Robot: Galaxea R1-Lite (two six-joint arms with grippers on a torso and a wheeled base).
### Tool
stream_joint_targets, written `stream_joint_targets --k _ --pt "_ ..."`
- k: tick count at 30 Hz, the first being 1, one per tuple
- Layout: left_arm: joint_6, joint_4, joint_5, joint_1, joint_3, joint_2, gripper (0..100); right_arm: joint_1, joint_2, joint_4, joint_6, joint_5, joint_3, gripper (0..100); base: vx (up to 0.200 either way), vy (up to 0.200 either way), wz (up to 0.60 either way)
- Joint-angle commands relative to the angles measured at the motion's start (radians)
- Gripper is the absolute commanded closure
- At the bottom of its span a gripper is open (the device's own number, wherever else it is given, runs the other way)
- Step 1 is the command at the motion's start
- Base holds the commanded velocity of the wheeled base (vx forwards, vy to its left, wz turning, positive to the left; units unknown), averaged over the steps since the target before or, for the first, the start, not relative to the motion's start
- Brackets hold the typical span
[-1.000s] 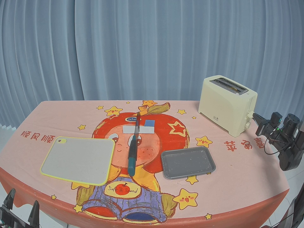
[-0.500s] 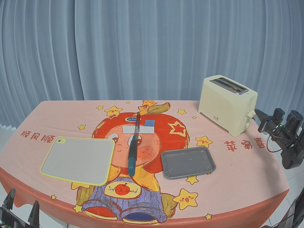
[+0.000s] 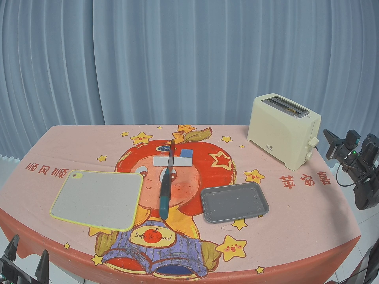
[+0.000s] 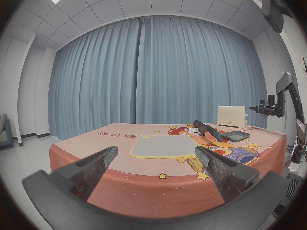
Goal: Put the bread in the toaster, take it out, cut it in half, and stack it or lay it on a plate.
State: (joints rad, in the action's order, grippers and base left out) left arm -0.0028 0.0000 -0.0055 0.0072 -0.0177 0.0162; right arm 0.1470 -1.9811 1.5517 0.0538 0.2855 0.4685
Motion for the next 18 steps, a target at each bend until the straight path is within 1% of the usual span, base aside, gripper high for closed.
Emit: stream_joint_targets --k 1,5,7,10,12,18 --pt "0.000 0.000 0.001 0.000 0.018 -0.016 0 0.005 0.057 0.013 0.000 -0.003 -0.004 100 0.000 0.000 0.00" --pt "0.000 0.000 -0.001 0.000 0.018 -0.016 0 0.020 0.080 0.013 -0.003 -0.003 -0.004 100 0.000 0.000 0.00" --pt "0.000 0.000 -0.001 0.000 0.018 -0.016 0 0.020 0.088 0.013 -0.015 -0.008 -0.008 100 0.000 0.000 0.00" --pt "0.000 0.000 -0.001 0.000 0.018 -0.016 0 0.016 0.102 0.013 -0.026 -0.032 -0.007 100 0.000 0.000 0.00" --pt "0.000 0.000 -0.001 0.000 0.018 -0.016 0 0.009 0.107 0.013 -0.023 -0.045 -0.001 100 0.000 0.000 0.00" --pt "0.000 0.000 -0.001 0.000 0.018 -0.016 0 0.002 0.105 0.013 -0.028 -0.045 -0.013 100 0.000 0.000 0.00"
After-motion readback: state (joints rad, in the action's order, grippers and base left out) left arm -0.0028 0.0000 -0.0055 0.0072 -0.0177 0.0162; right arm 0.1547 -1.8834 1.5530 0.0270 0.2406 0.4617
